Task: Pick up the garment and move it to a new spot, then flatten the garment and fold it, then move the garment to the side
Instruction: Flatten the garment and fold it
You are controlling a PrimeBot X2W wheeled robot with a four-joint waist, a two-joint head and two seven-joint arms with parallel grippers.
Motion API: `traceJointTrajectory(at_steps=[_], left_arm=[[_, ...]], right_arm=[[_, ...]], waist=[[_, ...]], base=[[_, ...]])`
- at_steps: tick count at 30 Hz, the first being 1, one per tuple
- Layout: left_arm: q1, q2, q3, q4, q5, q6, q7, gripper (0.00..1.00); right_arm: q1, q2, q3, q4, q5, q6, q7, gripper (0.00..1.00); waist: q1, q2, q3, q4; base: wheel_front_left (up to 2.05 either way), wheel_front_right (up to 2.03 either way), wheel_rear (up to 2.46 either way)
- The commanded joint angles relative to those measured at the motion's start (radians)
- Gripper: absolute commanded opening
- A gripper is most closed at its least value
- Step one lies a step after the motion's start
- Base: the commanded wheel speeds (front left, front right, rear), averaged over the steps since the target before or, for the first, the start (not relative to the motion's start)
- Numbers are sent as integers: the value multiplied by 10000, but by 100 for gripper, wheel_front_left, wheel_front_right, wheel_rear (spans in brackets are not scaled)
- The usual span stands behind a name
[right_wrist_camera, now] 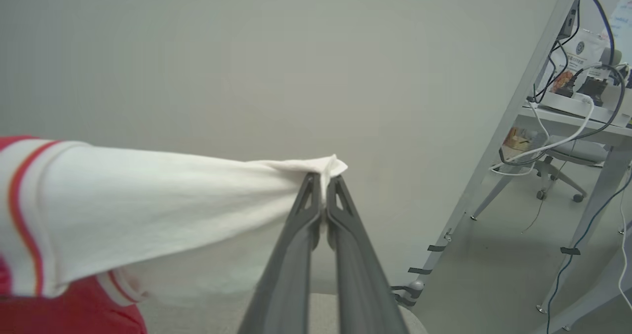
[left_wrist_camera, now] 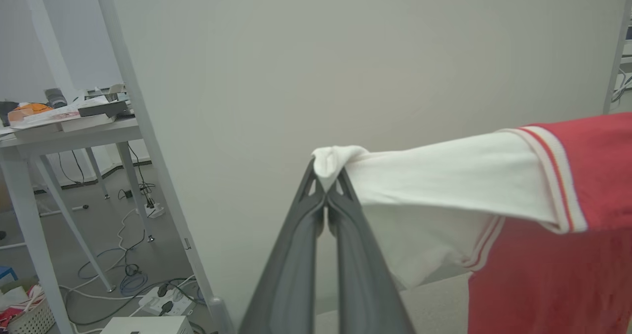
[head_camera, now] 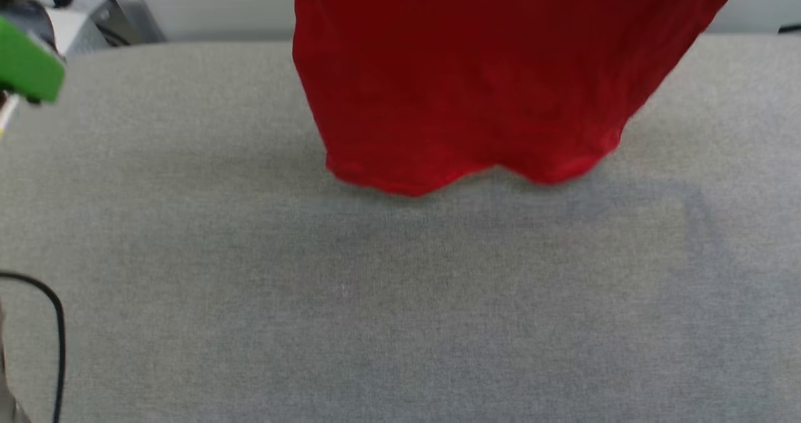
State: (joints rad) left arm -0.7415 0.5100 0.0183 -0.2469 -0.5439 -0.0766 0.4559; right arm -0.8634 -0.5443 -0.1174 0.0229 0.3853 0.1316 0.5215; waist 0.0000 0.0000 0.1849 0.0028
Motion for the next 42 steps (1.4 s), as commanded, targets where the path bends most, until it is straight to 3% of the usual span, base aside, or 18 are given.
traceJointTrajectory(at_steps=[1, 11, 18, 23, 33, 42], left_arm=[[-663, 101, -64, 303, -22, -79, -59, 0], [-5053, 446, -1015, 3348, 493, -432, -985, 0], [-7686, 82, -1554, 6100, 1199, -473, -2648, 0], [-8706, -153, -1678, 7649, 1450, -481, -3903, 0], [-7618, -584, -2490, 9332, 978, -534, -5431, 0], [-4656, -641, -3459, 9585, 17, -539, -5885, 0]], right_arm=[[-606, -114, 68, 278, -171, -9, -152, 0], [-4691, 47, 1067, 3021, -1516, -9, -1695, 0], [-7040, 563, 1078, 5186, -2745, -9, -3219, 0], [-8004, 905, 688, 6487, -3510, -9, -4327, 0], [-7280, 1463, 682, 8224, -3826, -9, -5451, 0], [-5082, 1412, 2013, 8975, -2436, -9, -5329, 0]], waist=[[0, 0, 1390, -26], [0, 0, 3456, -90], [0, 0, 4163, 10], [0, 0, 4427, 84], [0, 0, 4222, 316], [0, 0, 3176, 443]], base=[[0, 0, 0], [0, 0, 0], [0, 0, 0], [0, 0, 0], [0, 0, 0], [0, 0, 0]])
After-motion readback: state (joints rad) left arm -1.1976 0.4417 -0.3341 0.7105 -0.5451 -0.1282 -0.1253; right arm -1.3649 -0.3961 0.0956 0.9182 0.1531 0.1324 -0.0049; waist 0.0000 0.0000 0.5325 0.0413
